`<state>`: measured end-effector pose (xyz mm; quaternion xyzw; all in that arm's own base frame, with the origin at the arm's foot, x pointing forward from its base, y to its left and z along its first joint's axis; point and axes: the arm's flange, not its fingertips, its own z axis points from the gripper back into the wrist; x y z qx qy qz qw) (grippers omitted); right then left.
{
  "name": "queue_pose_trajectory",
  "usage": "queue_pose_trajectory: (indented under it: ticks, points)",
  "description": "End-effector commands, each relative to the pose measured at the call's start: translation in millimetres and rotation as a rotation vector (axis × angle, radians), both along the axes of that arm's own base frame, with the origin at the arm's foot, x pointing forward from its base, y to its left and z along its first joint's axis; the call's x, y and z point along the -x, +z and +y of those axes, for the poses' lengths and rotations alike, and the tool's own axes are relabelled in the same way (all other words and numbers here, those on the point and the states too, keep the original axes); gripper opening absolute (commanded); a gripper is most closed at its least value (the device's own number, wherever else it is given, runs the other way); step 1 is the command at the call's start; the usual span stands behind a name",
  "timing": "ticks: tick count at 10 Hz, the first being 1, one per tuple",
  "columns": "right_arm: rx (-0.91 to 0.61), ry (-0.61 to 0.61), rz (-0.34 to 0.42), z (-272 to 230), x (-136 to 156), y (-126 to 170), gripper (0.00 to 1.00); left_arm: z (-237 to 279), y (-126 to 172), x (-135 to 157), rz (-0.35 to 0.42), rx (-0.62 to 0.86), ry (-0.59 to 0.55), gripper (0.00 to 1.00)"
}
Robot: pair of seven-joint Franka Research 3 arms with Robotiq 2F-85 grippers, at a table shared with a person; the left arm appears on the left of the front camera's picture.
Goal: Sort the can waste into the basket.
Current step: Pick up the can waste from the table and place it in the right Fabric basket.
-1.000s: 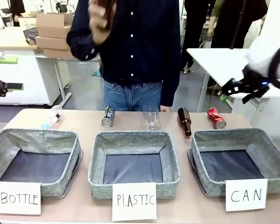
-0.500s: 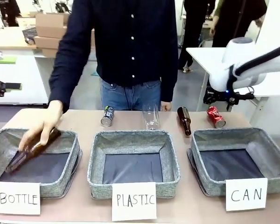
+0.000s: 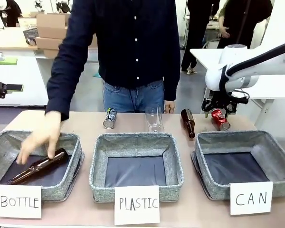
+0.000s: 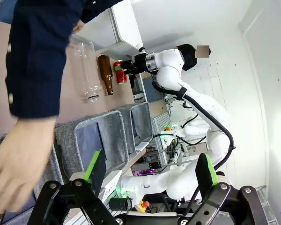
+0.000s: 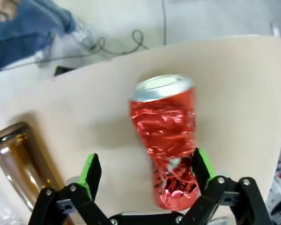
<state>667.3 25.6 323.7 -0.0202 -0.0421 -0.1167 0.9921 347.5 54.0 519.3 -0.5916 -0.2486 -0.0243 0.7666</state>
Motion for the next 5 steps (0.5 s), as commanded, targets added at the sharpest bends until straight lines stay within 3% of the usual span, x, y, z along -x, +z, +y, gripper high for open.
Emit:
queue_pose_trajectory:
  ticks: [1,5]
  points:
    - [0.003,0.020,0.049,-9.2,-10.6,-3.9,1.00,-1.8,1.6,-1.1,-0.032,0.020,-0.004,1.00]
    - [-0.012,0.022,0.057,-10.9,-11.1,-7.9,1.00,-1.8,1.6,-1.1,-0.032,0.020,-0.004,1.00]
